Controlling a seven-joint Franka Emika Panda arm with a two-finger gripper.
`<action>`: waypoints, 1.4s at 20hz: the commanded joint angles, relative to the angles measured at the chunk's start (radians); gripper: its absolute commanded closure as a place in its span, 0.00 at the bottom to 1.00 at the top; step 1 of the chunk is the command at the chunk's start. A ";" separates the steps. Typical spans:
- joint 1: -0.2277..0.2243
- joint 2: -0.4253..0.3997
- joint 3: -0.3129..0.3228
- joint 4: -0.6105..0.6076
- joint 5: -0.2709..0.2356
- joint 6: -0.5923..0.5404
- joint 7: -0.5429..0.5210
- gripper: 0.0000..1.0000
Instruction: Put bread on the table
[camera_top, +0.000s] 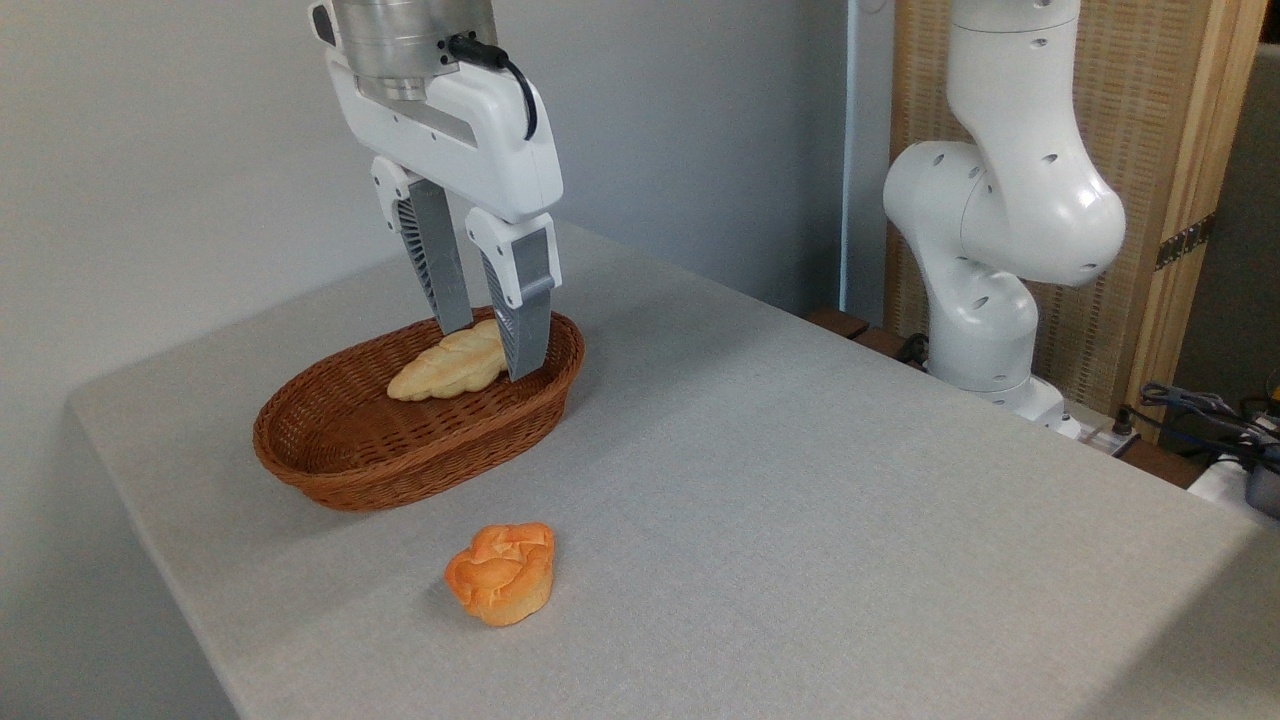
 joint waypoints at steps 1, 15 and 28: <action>-0.016 0.000 0.019 0.003 0.000 0.013 0.013 0.00; -0.024 0.002 -0.149 -0.104 -0.083 0.091 -0.013 0.00; -0.039 0.054 -0.380 -0.312 -0.142 0.231 -0.084 0.00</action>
